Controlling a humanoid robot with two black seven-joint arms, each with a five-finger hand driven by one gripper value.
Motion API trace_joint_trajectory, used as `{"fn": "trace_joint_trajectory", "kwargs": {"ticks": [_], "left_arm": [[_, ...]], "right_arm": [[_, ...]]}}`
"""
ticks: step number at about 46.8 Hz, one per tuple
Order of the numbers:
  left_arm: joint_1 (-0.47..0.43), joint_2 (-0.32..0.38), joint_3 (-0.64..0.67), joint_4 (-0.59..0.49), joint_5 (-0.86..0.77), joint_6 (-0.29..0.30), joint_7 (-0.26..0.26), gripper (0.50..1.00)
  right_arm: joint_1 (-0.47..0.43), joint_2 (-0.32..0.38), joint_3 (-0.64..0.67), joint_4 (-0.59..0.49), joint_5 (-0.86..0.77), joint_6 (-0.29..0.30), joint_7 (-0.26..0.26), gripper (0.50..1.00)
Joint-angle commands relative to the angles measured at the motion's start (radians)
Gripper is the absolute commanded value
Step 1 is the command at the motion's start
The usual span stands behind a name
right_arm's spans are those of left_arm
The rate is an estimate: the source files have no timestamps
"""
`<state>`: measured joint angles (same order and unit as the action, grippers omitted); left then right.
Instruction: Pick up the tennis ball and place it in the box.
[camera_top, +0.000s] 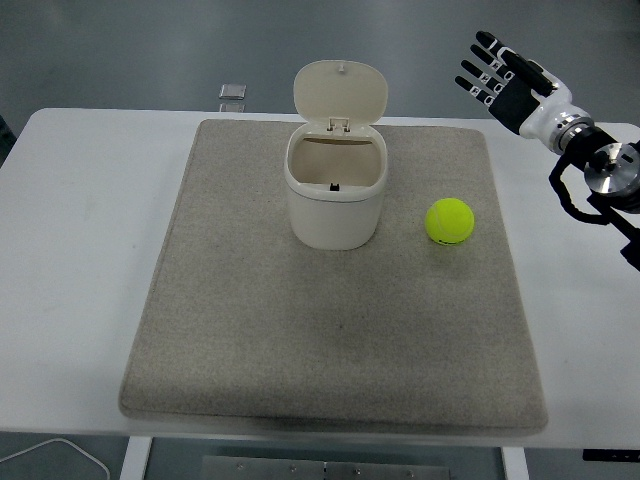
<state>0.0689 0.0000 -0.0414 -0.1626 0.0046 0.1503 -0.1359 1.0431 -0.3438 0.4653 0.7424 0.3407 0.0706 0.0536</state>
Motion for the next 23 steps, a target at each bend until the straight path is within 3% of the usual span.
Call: {"fn": "trace_joint_trajectory", "kwargs": {"ticks": [1,10,23], "left_arm": [[0.0,0.0,0.0,0.0,0.0,0.0,0.001,0.996],[0.0,0.0,0.0,0.0,0.0,0.0,-0.001,0.996],[0.0,0.0,0.0,0.0,0.0,0.0,0.001,0.996]], "right_arm": [[0.002,-0.009,-0.005,0.0,-0.009,0.009,-0.001,0.921],[-0.002,-0.02,-0.013,0.003,-0.012,0.083,-0.003,0.921],[0.0,-0.021,-0.014,0.003,-0.055,0.084,-0.003,0.921]]}}
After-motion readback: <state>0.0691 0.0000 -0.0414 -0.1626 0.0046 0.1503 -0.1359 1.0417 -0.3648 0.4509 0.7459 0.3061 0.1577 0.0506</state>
